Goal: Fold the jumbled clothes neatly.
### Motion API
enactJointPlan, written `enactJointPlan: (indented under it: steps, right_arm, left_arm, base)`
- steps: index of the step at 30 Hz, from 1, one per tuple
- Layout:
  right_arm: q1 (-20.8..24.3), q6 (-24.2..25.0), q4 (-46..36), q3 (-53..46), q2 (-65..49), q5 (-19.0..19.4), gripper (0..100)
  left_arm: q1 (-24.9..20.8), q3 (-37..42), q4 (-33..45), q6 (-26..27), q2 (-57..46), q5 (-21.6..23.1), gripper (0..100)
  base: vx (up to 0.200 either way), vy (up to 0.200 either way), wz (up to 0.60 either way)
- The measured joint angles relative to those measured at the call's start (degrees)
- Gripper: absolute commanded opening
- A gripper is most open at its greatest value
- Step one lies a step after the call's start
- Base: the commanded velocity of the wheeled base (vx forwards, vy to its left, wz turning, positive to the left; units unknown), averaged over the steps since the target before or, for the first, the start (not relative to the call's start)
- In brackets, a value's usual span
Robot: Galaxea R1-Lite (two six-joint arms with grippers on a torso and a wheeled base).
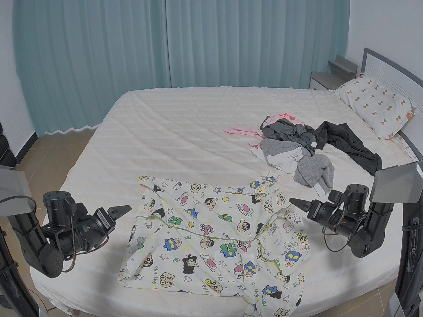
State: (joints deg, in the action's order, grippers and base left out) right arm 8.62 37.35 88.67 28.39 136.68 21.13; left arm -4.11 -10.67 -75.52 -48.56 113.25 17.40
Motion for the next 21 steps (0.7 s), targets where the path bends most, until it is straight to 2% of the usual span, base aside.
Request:
enactJointPlan:
  steps: [5, 9, 14, 21]
  right_arm:
    - [2.3, 6.0, 0.3, -1.4, 1.7, 2.9, 100]
    - [3.6, 6.5, -0.6, 2.3, 2.9, 3.0, 100]
    - [4.5, 6.8, -6.2, 9.8, 4.3, 2.7, 100]
    - [4.7, 6.9, -10.4, 19.8, 6.8, -0.2, 100]
  left_arm:
    - [-0.3, 3.0, -1.5, -1.9, -1.2, 1.6, 100]
    - [-0.4, 3.7, -1.8, -2.1, -1.3, 1.8, 100]
    - [-0.4, 4.0, -1.9, -2.2, -1.3, 1.8, 100]
    - [-0.4, 4.1, -2.2, -2.2, -1.2, 1.8, 100]
  base:
    - [0.000, 0.000, 0.00]
    - [0.000, 0.000, 0.00]
    - [0.000, 0.000, 0.00]
    - [0.000, 0.000, 0.00]
